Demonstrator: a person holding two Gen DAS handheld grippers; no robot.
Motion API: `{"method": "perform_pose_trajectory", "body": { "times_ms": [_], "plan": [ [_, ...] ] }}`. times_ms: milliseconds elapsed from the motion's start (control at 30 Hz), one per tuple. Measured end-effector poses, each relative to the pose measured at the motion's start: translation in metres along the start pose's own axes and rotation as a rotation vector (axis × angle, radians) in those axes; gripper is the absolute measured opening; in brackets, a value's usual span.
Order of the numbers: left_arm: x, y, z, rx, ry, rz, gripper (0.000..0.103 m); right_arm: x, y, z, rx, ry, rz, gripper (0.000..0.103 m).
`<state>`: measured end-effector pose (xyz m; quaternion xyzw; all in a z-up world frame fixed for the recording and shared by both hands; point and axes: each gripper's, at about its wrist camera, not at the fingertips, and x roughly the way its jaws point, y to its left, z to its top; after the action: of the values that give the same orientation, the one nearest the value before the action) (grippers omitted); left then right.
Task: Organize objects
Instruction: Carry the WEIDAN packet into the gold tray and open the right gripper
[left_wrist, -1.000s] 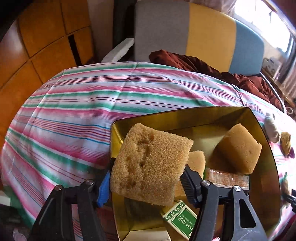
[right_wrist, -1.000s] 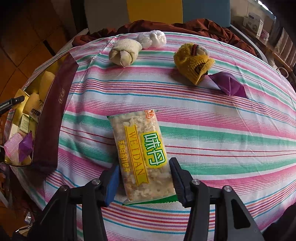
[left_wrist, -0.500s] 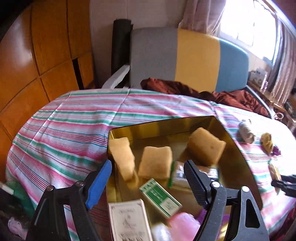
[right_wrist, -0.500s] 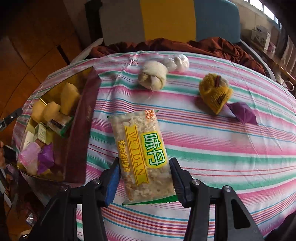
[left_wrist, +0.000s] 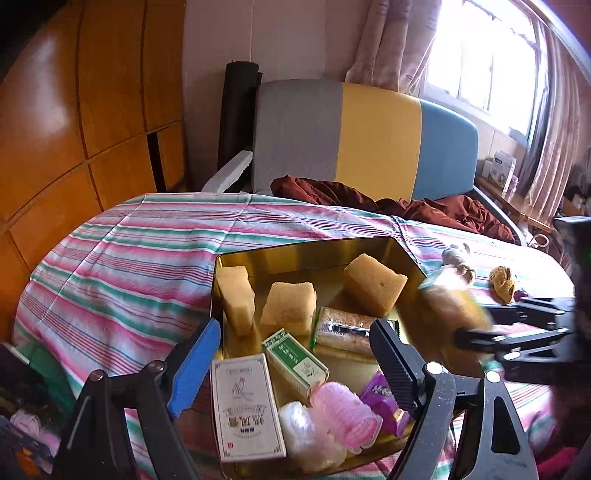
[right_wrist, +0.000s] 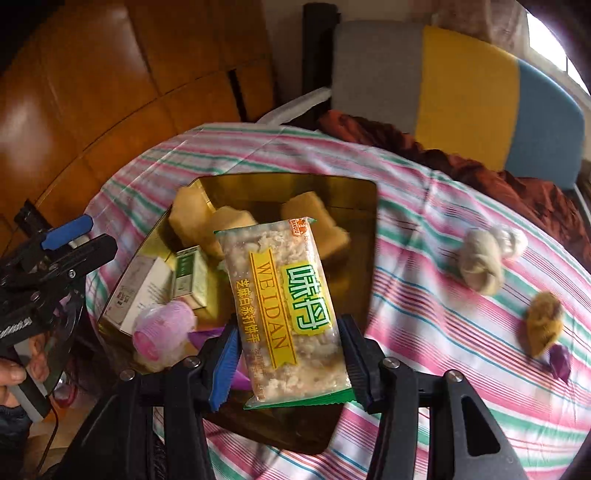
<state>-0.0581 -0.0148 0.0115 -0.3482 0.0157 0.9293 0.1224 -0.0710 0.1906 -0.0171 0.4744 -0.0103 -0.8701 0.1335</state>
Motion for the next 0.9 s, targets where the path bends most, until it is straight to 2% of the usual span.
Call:
{"method": "perform_pose_trajectory", "body": {
  "times_ms": [300,400,633,833,900],
  "plan": [
    [-0.008,0.021,-0.011,-0.059,0.008,0.012,0.084,0.067,0.035,0.009,-0.069,0.144,0.024,0.053],
    [-0.009,0.032,-0.014,-0.089,0.012,0.026,0.084,0.073,0.04,0.005,-0.079,0.155,0.039,0.053],
    [-0.012,0.038,-0.02,-0.103,0.024,0.04,0.084,0.048,0.031,0.002,-0.031,0.086,0.079,0.054],
    [-0.014,0.019,-0.013,-0.06,0.02,0.017,0.084,0.006,0.001,-0.011,0.03,0.025,0.037,0.056],
    [-0.014,0.01,-0.01,-0.038,0.02,0.005,0.087,-0.008,-0.015,-0.019,0.058,0.01,0.014,0.057]
  ]
}}
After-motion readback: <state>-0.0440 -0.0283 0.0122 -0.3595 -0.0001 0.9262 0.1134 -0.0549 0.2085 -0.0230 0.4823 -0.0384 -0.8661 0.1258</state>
